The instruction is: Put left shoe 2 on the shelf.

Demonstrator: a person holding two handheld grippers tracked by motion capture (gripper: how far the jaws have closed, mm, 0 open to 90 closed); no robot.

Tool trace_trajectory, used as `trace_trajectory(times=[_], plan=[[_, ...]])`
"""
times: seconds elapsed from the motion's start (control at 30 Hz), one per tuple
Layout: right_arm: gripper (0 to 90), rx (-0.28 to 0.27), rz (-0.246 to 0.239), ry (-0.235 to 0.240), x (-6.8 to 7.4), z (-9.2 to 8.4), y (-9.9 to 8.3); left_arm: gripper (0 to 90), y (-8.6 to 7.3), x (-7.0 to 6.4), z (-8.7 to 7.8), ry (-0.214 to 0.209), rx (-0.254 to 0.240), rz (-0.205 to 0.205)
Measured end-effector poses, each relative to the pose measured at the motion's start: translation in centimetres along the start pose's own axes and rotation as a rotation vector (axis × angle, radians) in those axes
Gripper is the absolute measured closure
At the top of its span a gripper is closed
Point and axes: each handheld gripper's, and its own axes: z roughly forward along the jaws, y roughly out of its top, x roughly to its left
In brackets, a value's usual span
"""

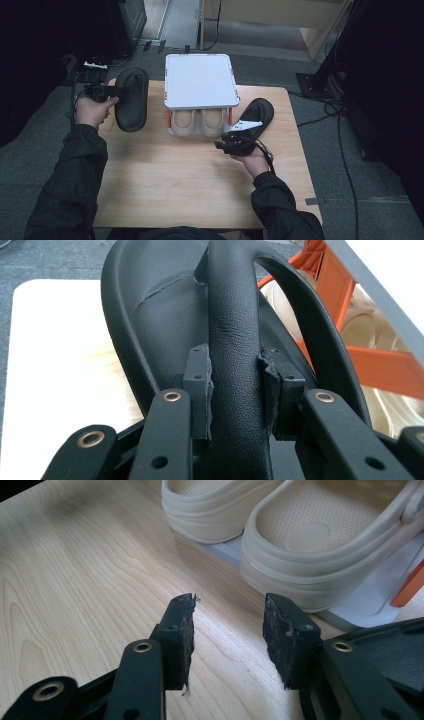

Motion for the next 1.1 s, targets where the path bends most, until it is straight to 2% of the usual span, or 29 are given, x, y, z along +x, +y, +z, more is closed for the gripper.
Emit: trace_trajectory(times=[0.13, 0.57, 0.73, 0.83, 1.1], plan=[[56.3, 0.002, 0.004, 0.004, -0.1, 0.1, 0.1, 68.8, 1.1, -0.7, -0.6, 0.001, -0.004, 0.005], [56.3, 0.0, 0.002, 0.009, -0.1, 0.2, 0.2, 68.8, 5.6, -4.4, -1.8, -0.014, -0.023, 0.045], [56.3, -0.003, 0.004, 0.01, -0.2, 0.2, 0.2, 68.8, 7.1, -5.9, -1.6, -0.026, -0.032, 0.062], [56.3, 0.0, 0.006, 0.011, -0.2, 0.3, 0.1, 68.8, 7.7, -6.4, -1.6, -0.04, -0.049, 0.048], [56.3, -0.01, 0.005, 0.019, -0.1, 0.2, 0.2, 68.8, 9.0, -9.0, -0.3, -0.052, -0.039, 0.064]])
